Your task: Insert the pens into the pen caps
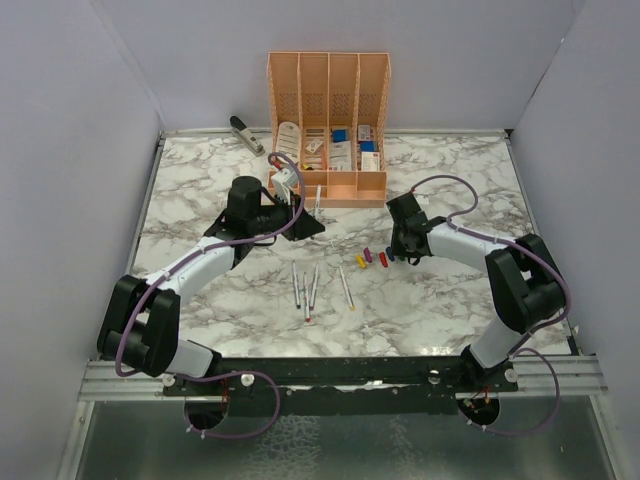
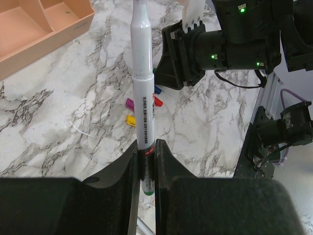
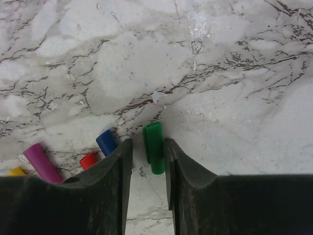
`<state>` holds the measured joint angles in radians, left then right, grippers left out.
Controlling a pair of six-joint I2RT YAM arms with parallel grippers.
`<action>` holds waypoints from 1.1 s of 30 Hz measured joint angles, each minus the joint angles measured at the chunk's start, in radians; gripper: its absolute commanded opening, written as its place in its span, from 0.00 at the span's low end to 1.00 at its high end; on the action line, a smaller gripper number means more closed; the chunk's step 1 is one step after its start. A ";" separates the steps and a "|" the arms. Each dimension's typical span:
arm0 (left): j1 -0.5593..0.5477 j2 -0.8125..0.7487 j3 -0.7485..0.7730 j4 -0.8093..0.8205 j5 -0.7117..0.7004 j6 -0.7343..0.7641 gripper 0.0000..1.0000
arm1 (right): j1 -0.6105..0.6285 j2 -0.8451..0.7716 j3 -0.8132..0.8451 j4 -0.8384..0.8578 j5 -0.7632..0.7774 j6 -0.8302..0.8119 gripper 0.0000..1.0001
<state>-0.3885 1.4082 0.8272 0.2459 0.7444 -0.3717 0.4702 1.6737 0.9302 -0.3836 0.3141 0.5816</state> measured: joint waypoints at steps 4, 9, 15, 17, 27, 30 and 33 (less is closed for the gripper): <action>0.000 0.000 0.000 0.000 0.001 0.000 0.00 | 0.000 0.000 -0.007 0.019 -0.001 0.007 0.11; 0.000 0.001 0.000 0.000 0.006 0.000 0.00 | 0.000 -0.002 -0.010 0.026 -0.005 0.016 0.01; 0.000 0.002 0.000 0.000 0.007 0.001 0.00 | 0.000 -0.001 -0.003 0.019 -0.013 0.016 0.01; 0.000 0.002 0.000 0.000 0.007 0.001 0.00 | 0.000 0.002 0.009 0.004 -0.013 0.014 0.01; -0.011 -0.011 -0.014 0.029 0.019 0.006 0.00 | 0.000 -0.046 0.175 -0.034 -0.046 -0.019 0.01; -0.027 -0.024 -0.016 0.042 0.032 0.008 0.00 | 0.000 -0.155 0.153 0.056 -0.102 -0.030 0.01; -0.040 -0.026 -0.016 0.055 0.044 0.006 0.00 | 0.000 -0.297 0.077 0.225 -0.187 -0.041 0.01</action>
<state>-0.4290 1.3819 0.8112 0.3008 0.7887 -0.3653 0.4702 1.3769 1.0077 -0.1585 0.1272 0.5404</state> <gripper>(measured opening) 0.147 0.101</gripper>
